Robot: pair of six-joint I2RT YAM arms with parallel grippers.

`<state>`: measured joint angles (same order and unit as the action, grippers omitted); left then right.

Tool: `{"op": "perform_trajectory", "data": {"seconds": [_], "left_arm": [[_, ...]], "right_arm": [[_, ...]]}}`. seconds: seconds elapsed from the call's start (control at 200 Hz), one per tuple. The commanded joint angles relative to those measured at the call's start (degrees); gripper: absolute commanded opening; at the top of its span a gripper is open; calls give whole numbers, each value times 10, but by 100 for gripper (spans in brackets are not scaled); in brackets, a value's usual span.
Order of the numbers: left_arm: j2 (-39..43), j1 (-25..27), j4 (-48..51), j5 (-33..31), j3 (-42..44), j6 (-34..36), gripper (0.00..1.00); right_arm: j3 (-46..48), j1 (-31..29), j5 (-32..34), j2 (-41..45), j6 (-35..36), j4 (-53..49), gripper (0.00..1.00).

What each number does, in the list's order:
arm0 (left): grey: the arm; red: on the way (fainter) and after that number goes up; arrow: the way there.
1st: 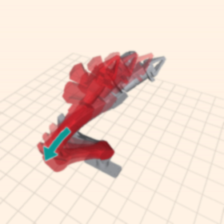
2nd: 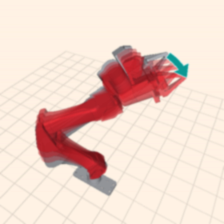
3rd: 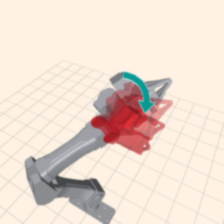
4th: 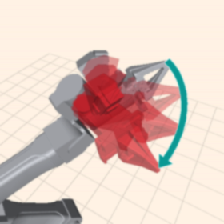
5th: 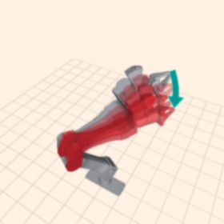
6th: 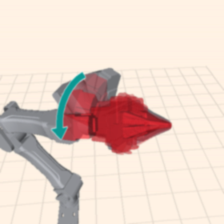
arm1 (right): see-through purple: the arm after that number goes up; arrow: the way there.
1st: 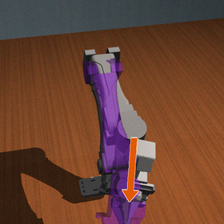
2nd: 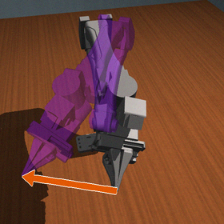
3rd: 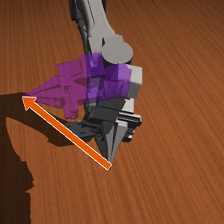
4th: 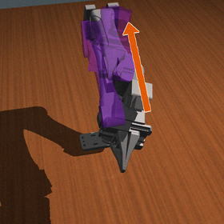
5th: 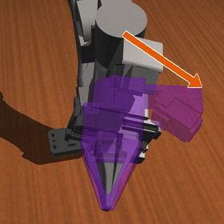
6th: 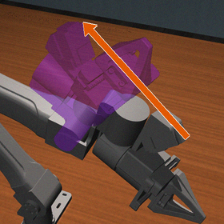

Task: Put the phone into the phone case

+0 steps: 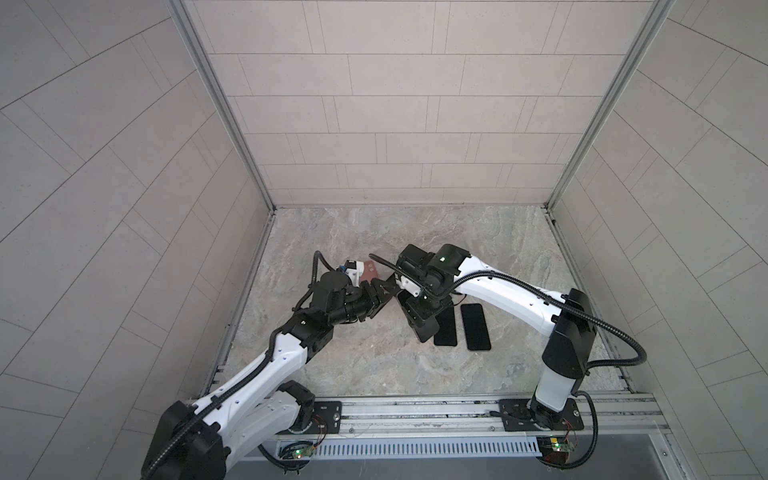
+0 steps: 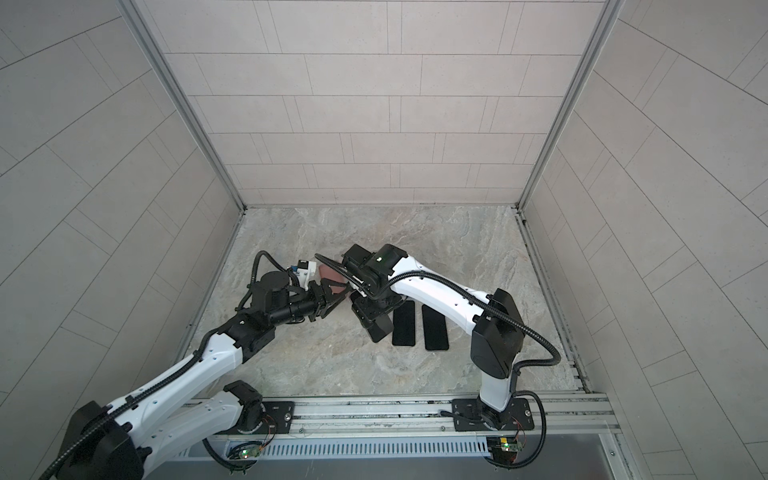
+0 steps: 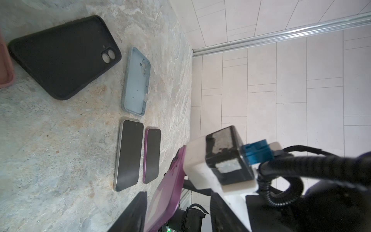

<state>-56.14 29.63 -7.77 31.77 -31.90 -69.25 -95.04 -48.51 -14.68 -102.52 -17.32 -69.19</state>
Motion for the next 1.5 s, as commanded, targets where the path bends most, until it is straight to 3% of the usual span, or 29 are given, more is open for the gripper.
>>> {"op": "perform_trajectory", "data": {"seconds": [0.0, 0.425, 0.565, 0.69, 0.716, 0.776, 0.811, 0.841, 0.911, 1.016, 1.076, 1.151, 1.226, 1.311, 1.421, 1.491], "left_arm": [[-16, -2, -29, 28, -15, 12, 57], [-58, 3, -16, 70, -34, 33, 56], [-73, 4, -12, 80, -47, 38, 31], [-74, 4, -11, 79, -51, 40, 0], [-73, 4, -12, 79, -50, 40, 0], [-65, 4, -6, 77, -51, 42, 0], [-58, 4, 6, 70, -51, 44, 0], [-51, 3, 19, 59, -51, 47, 0], [-30, -2, 54, 25, -50, 55, 0], [10, -6, 52, -67, -28, 21, 0], [36, -6, -2, -126, 4, -24, 0], [57, -6, -94, -192, 50, -79, 0], [60, -6, -190, -237, 85, -117, 0], [47, -7, -236, -256, 86, -144, 0], [4, -7, -325, -243, 74, -157, 0], [-21, -6, -380, -240, 73, -176, 0]], "right_arm": [[-25, 13, -26, 28, 25, -27, 12], [-58, 17, -78, 13, 34, -41, 13], [-74, 18, -77, 10, 39, -52, 13], [-84, 23, -74, 6, 47, -62, 15], [-87, 25, -68, 7, 46, -64, 25], [-96, 33, -30, 17, 37, -64, 73], [-95, 42, -6, 34, 32, -56, 91], [-90, 50, 3, 52, 29, -45, 99], [-67, 80, 1, 101, 14, -9, 100], [-7, 145, -36, 176, -42, 53, 98], [43, 185, -101, 224, -93, 114, 96], [133, 211, -170, 290, -176, 240, 95], [247, 204, -179, 372, -256, 414, 95], [355, 203, -139, 440, -384, 555, 96], [400, 205, -163, 435, -491, 606, 94], [451, 197, -186, 424, -586, 717, 89]]}}
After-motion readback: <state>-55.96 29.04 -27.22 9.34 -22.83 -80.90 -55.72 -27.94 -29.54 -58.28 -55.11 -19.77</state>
